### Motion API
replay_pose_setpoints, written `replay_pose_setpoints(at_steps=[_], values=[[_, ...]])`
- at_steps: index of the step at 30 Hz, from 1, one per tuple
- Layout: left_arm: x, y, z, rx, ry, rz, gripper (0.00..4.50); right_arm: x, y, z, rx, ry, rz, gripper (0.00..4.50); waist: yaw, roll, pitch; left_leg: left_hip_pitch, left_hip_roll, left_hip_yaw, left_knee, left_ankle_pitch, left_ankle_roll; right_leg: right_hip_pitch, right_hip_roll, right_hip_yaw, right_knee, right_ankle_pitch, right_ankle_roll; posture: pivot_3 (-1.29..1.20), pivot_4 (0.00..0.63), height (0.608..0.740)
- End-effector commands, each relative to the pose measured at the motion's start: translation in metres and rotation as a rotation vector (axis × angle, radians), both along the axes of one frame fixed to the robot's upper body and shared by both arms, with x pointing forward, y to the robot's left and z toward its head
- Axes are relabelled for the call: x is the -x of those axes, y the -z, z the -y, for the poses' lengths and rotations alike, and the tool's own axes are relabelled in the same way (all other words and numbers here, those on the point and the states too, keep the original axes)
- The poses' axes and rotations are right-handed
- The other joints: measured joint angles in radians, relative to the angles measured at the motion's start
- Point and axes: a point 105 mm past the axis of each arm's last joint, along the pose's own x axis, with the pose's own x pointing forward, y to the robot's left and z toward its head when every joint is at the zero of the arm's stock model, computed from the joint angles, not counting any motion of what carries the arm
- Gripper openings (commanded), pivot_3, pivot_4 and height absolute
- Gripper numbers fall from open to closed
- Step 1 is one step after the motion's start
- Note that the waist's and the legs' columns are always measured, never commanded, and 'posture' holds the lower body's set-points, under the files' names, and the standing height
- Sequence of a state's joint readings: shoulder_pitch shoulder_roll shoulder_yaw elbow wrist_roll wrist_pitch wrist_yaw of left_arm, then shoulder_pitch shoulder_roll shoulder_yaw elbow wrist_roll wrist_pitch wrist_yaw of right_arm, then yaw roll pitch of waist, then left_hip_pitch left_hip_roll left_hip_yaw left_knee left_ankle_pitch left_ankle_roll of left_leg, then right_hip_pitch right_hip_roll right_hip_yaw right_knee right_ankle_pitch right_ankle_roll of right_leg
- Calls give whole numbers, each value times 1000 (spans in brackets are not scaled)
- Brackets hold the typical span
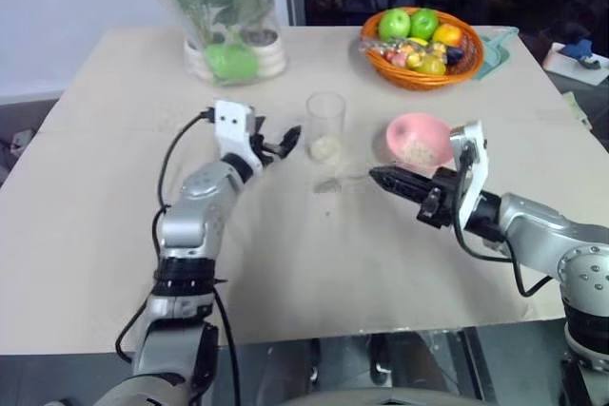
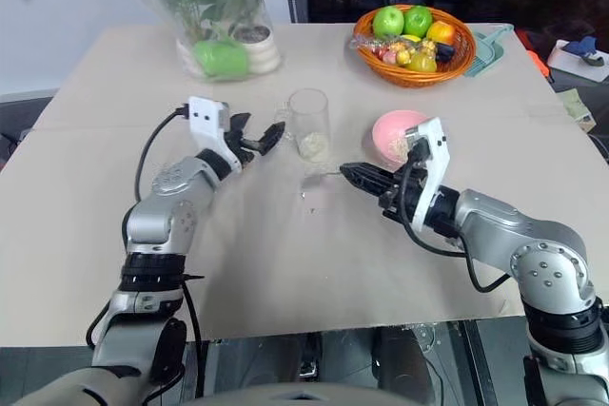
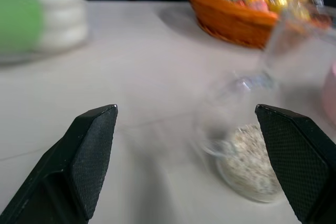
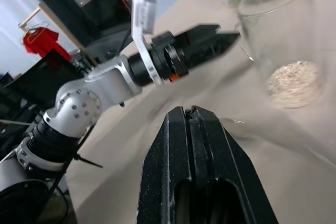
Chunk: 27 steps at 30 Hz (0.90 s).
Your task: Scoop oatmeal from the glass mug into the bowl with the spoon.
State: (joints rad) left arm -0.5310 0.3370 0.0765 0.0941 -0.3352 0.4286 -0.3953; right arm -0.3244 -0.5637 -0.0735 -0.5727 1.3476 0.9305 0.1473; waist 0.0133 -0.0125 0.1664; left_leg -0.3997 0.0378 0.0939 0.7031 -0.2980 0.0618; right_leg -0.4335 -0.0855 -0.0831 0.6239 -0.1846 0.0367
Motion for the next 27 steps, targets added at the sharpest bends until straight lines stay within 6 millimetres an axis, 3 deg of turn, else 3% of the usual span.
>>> replay_pose_setpoints(at_steps=[1, 7, 12, 15, 16, 17, 22, 27], values=[[-1, -17, 0, 4, 7, 68, 4408, 5, -13, 4, -21, 19, 67, 0, 0, 0, 0, 0, 0, 0, 0, 0, 0, 0, 0, 0, 0, 0, 0, 0, 150, 740], [8, -25, -15, 21, -3, 111, 4408, 7, -7, 6, 0, 53, 73, 0, -1, 0, 0, 0, 1, 0, 0, 0, 0, 0, 0, 0, 0, 0, 0, 0, 150, 740], [22, -27, -21, 25, 19, 135, 4408, -1, 7, 11, 197, 100, 217, 0, 0, 0, 0, 0, 1, 0, 0, 0, 0, 0, -1, 1, 0, 0, 0, 0, 150, 740], [34, -27, -24, 50, 44, 140, 4500, -12, 28, 20, 347, 145, 260, 812, 0, 0, 0, 0, 1, 0, 0, 0, 0, -1, -1, 1, 0, 0, 0, 0, 150, 740], [39, -27, -24, 50, 57, 142, 4500, -16, 34, 25, 391, 169, 263, 1316, 0, 0, 0, 0, 1, 0, 0, 0, 0, -1, -1, 1, 0, 0, 0, 0, 150, 740], [43, -27, -24, 51, 67, 143, 4500, -20, 39, 28, 416, 186, 261, 1451, 1, 0, 0, 0, 1, 0, 0, 0, 0, -1, -1, 1, 0, 0, 0, 0, 150, 740], [76, -23, -30, 35, 130, 129, 4500, -38, 61, 48, 521, 269, 205, 1451, -3, 0, 0, 0, 2, 1, 0, 0, 0, -1, -1, 2, 0, 0, 0, 0, 150, 740], [91, -16, -34, 26, 152, 99, 4500, -59, 73, 57, 565, 317, 179, 1451, 0, 0, 0, 1, 2, 1, 0, 0, -1, -1, -1, 1, 1, -3, -1, 0, 150, 740]])
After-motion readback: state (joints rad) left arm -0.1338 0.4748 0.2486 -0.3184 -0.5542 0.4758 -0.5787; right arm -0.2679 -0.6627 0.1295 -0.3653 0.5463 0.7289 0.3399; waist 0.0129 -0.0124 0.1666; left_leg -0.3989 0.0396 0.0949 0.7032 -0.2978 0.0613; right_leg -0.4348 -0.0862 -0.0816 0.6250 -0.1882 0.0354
